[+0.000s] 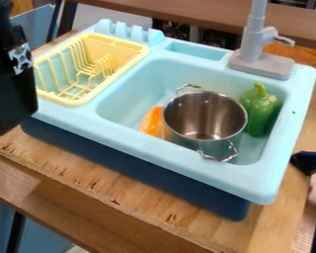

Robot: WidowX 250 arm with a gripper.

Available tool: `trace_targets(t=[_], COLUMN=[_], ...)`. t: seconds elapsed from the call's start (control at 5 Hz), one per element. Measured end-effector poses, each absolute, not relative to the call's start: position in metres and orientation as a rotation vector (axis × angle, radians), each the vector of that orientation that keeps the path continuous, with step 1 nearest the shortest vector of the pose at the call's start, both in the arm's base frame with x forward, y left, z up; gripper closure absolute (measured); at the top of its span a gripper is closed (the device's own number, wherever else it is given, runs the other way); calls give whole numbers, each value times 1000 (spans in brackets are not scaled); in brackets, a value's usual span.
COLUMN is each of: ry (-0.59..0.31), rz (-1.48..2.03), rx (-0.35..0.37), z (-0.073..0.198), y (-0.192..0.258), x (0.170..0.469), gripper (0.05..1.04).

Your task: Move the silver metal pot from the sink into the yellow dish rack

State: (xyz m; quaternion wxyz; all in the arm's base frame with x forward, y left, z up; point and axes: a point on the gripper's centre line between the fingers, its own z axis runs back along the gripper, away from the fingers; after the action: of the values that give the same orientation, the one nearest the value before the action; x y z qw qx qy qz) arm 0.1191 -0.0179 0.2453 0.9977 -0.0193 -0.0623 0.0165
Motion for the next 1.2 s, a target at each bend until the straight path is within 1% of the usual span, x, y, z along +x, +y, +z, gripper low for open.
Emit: trace_targets(t=[0.2, 0.4, 0.6, 0.8, 1.0, 1.2], ry=[-122, -125, -171, -243, -314, -369], rz=[27, 17, 47, 132, 226, 354], rx=[-39, -16, -6, 31, 16, -13], z=[244, 239, 245, 238, 230, 221], y=[-18, -4, 9, 23, 25, 20], x=[119, 146, 171, 199, 220, 240], gripper=[82, 82, 82, 82, 82, 82])
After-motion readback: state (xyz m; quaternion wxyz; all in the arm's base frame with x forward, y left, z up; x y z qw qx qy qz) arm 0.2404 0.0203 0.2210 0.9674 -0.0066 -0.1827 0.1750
